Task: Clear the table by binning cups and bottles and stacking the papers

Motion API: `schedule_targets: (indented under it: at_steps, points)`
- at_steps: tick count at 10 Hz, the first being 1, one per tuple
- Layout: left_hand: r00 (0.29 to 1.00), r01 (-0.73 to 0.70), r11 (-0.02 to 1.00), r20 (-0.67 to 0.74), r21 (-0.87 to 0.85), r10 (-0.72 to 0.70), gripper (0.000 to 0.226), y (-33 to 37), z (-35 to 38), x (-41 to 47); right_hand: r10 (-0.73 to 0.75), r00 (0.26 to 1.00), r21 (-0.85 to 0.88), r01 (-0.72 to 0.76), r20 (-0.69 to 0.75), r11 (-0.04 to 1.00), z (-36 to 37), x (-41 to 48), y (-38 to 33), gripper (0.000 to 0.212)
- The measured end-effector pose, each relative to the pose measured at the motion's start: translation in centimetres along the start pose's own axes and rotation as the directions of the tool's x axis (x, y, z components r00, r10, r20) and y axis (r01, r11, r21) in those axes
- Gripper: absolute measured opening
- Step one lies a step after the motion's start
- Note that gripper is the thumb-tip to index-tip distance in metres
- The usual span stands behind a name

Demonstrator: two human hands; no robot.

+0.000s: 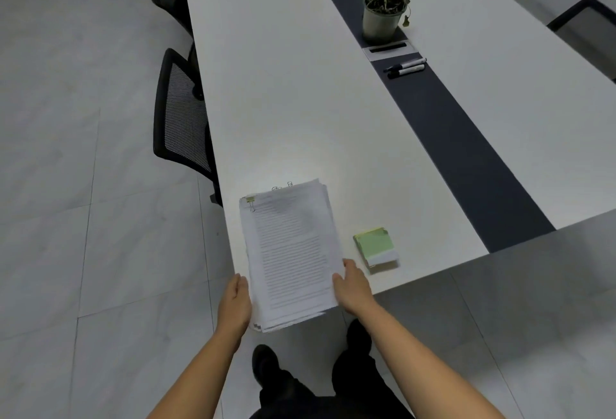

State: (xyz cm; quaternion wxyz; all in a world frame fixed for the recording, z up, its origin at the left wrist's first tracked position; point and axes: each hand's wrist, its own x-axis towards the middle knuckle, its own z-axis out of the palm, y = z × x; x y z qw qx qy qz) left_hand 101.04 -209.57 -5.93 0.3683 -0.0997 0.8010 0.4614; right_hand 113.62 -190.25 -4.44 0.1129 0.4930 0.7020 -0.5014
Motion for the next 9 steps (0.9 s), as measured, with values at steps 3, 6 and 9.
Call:
schedule_targets:
  at_steps: [3,6,9]
  points:
    - [0.979,-0.168,0.958,0.154,0.230,0.135,0.065,-0.3,1.5,-0.9,-0.058,0.993,-0.334,0.089,0.103,0.938,0.0,0.9,1.0,0.083]
    - [0.947,-0.256,0.856,0.294,0.449,0.128,0.087,-0.8,1.5,-0.9,-0.181,0.958,-0.626,0.284,0.224,0.727,0.2,0.7,3.5,0.125]
    - [0.941,-0.316,0.750,0.294,0.581,0.168,0.074,-1.8,0.6,-1.8,-0.163,0.949,-0.568,0.293,0.268,0.769,-2.8,0.8,1.0,0.099]
